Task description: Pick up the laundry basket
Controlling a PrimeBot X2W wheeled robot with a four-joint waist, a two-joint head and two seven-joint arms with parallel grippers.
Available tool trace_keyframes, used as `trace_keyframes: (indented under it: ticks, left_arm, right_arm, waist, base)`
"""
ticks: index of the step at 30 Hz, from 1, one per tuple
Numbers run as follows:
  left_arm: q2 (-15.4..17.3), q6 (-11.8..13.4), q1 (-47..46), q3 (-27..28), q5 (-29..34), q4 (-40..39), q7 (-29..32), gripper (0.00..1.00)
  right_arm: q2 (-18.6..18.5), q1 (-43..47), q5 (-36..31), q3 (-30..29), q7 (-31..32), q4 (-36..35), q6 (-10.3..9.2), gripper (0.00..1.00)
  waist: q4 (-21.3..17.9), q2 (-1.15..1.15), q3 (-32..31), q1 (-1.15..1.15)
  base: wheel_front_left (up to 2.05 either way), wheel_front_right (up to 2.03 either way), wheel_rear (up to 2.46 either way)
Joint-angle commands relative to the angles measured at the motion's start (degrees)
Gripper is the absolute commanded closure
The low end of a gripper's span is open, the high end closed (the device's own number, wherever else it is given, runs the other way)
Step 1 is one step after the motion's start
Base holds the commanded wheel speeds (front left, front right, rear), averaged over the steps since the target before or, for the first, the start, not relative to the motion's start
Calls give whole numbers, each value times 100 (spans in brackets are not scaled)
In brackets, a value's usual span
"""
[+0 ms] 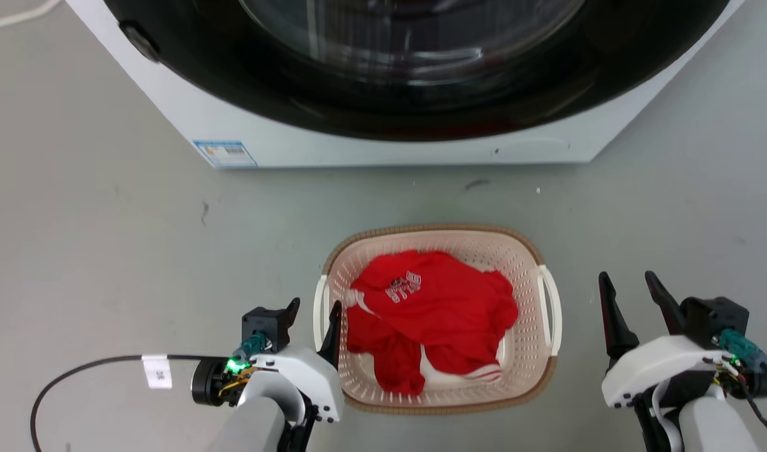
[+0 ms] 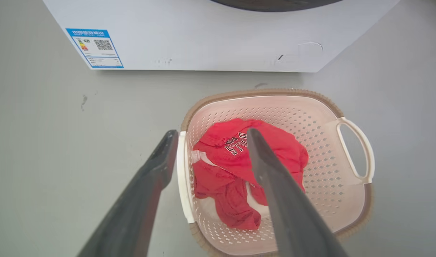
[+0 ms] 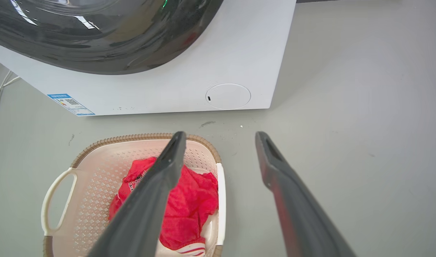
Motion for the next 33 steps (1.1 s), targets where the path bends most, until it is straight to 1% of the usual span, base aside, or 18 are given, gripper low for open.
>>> trace_keyframes:
  ticks: [1,6,12,15,24,29,33]
  left_arm:
    - [5,-49,-172,-19,-64,160,-1,0]
    - [6,-234,-703,-90,-331,867,147,0]
    - [6,-400,-1311,-175,-615,1556,393,0]
    - [5,-418,-1569,-186,-696,1877,480,0]
    - [6,-494,-2169,-241,-821,2623,728,0]
    - [12,-508,-2465,-267,-852,2839,841,0]
    - [50,-516,-2681,-286,-872,2945,922,0]
  right_arm:
    - [-48,-162,24,16,-42,109,-2,0]
    - [-112,-622,198,107,-136,688,-2,0]
    - [-205,-1229,545,364,-138,1660,-2,0]
    - [-264,-1533,685,512,-87,2220,-3,0]
    - [-248,-2455,1069,984,-32,3616,-3,0]
    - [-220,-2903,1313,1238,56,4150,-2,0]
    - [-213,-3210,1458,1451,118,4432,-3,0]
  waist:
    - [-30,0,415,0]
    - [-76,0,924,0]
    - [-114,0,1381,0]
    - [-134,0,1541,0]
    - [-194,0,1971,0]
    - [-189,0,2185,0]
    - [-174,0,2306,0]
  base:
    - [0,0,0]
    - [0,0,0]
    - [0,0,0]
    - [0,0,0]
    - [0,0,0]
    - [0,0,0]
    - [0,0,0]
